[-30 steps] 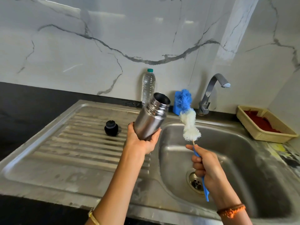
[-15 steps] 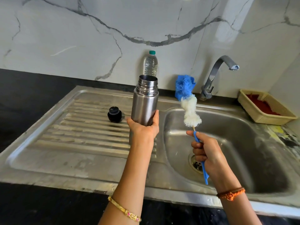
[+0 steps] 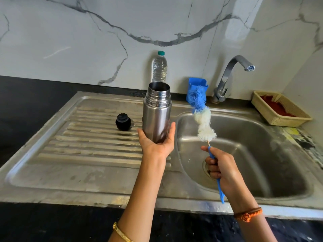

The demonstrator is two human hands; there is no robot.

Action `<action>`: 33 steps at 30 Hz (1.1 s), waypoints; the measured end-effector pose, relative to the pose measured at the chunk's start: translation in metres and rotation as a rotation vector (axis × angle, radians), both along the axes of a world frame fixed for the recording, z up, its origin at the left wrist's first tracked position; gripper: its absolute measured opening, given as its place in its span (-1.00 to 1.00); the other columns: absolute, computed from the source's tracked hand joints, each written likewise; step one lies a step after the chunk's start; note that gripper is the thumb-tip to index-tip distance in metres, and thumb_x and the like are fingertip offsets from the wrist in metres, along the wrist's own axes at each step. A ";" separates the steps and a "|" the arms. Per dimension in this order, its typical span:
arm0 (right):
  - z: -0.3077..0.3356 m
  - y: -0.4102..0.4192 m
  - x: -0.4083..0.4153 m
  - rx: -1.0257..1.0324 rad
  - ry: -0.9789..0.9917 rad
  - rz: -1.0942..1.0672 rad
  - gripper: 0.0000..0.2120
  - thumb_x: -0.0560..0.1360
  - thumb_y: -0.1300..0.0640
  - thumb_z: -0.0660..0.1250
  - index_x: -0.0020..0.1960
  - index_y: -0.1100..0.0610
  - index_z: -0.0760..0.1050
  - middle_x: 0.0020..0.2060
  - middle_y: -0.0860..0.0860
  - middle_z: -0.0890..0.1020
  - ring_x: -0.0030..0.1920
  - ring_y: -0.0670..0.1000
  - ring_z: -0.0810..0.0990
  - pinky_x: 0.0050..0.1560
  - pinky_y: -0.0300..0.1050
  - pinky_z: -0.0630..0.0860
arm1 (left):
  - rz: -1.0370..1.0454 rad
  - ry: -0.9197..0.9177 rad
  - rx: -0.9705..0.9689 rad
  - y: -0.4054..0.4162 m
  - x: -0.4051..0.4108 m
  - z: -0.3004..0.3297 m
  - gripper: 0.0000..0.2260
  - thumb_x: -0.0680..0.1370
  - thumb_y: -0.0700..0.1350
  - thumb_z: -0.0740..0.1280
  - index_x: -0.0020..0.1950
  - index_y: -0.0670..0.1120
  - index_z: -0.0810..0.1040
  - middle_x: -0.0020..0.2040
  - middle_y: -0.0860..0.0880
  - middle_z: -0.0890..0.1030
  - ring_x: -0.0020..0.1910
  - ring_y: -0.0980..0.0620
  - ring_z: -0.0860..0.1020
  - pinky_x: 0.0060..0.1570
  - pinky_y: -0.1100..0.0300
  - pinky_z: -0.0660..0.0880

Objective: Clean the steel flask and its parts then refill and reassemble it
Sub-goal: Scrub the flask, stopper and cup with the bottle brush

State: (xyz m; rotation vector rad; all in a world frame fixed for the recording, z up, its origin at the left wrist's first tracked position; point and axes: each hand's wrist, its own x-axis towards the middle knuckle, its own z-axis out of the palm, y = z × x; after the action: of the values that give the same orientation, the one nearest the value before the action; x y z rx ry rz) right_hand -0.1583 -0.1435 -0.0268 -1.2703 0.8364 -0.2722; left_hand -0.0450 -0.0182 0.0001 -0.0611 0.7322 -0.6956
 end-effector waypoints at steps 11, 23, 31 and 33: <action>0.002 0.044 -0.027 -0.191 -0.017 -0.031 -0.72 0.58 0.24 0.08 0.02 0.14 0.57 -0.59 -0.11 0.28 -0.62 -0.19 0.14 -0.65 -0.35 0.06 | 0.338 -0.817 0.875 0.040 -0.032 0.031 -0.89 0.50 0.00 0.27 -0.14 0.00 0.40 -0.22 0.04 0.46 -0.31 0.11 0.47 -0.40 0.29 0.43; -0.012 0.141 -0.067 -0.044 -0.208 -0.057 -0.66 0.56 0.41 0.05 -0.02 0.23 0.59 -0.62 -0.02 0.26 -0.65 -0.16 0.17 -0.66 -0.38 0.15 | -0.018 -1.873 1.647 0.043 0.049 0.045 -0.48 0.37 0.03 0.50 0.25 -0.08 0.44 0.07 0.01 0.56 0.02 0.07 0.52 0.06 0.23 0.44; -0.007 0.138 -0.068 -0.198 -0.099 0.030 -0.69 0.60 0.26 0.05 -0.04 0.08 0.55 -0.62 -0.11 0.20 -0.62 -0.17 0.14 -0.61 -0.34 0.11 | -0.160 -1.878 1.578 0.047 0.044 0.061 -0.59 0.37 0.01 0.50 0.17 -0.02 0.51 -0.01 0.07 0.58 -0.01 0.08 0.54 0.01 0.23 0.46; 0.002 0.136 -0.067 -0.276 -0.114 0.069 -0.70 0.60 0.22 0.05 -0.02 0.00 0.54 -0.61 -0.13 0.21 -0.59 -0.16 0.14 -0.58 -0.32 0.11 | -0.172 -1.877 1.575 0.048 0.044 0.072 -0.59 0.37 0.03 0.49 0.16 -0.02 0.51 0.03 0.05 0.59 -0.01 0.10 0.54 0.02 0.22 0.47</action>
State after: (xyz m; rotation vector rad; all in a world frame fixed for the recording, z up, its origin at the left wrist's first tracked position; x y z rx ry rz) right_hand -0.2257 -0.0070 -0.0245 -1.5228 0.6713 -0.4110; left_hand -0.0014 0.0299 0.0723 1.8557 -0.7333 0.0498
